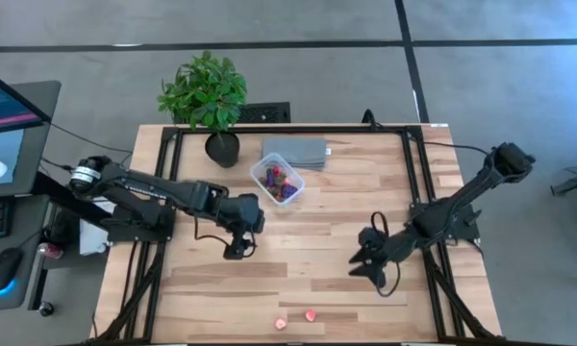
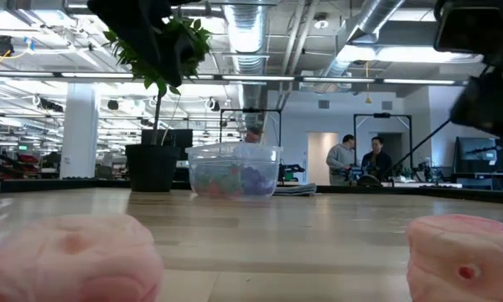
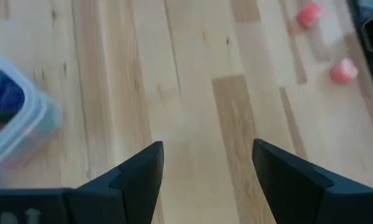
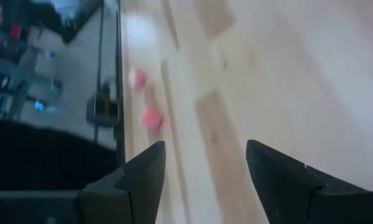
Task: Pick and placing Produce into tupperware
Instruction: Put the pink peach into the transparent bin
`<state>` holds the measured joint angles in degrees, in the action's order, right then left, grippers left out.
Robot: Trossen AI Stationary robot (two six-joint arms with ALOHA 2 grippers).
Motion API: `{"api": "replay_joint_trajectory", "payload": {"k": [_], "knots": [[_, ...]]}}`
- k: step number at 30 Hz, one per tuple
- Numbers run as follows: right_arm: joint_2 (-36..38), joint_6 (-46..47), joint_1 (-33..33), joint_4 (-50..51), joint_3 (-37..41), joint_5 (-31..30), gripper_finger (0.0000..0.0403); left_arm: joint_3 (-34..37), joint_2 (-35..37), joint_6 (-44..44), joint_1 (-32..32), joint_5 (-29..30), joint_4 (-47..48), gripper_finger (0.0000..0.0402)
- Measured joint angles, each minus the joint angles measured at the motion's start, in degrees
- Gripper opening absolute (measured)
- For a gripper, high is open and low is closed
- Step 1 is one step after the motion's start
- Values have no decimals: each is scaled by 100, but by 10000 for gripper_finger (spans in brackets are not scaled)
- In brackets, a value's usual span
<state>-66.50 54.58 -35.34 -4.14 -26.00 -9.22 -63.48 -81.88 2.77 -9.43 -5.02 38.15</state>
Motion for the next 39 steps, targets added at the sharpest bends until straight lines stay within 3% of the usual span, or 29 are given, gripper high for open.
{"api": "replay_joint_trajectory", "payload": {"k": [8, 15, 18, 21, 25, 31, 39], "knots": [[-933, 296, -153, -1165, -25, 110, 248, 21, -3, 378, -323, 337, 208, 235], [-1225, 258, -155, -1162, -151, -211, 248, 772, 52, 1410, -1160, 334, -785, 235], [-1148, 152, -178, -1142, -155, -590, 248, 1135, 56, 2096, -1646, 608, -1478, 235], [-1016, -91, -146, -1123, -157, -859, 248, 1379, 62, 2705, -2064, 1273, -2229, 235], [-808, -400, -7, -907, -157, -893, 248, 1494, 25, 3182, -2471, 1963, -2833, 235], [-305, -902, 151, -331, -157, -880, 248, 1714, -154, 3538, -2952, 2410, -3818, 235], [606, -1459, 248, 441, -156, -870, 248, 1307, -1290, 3852, -3053, 2605, -4974, 235]]}}
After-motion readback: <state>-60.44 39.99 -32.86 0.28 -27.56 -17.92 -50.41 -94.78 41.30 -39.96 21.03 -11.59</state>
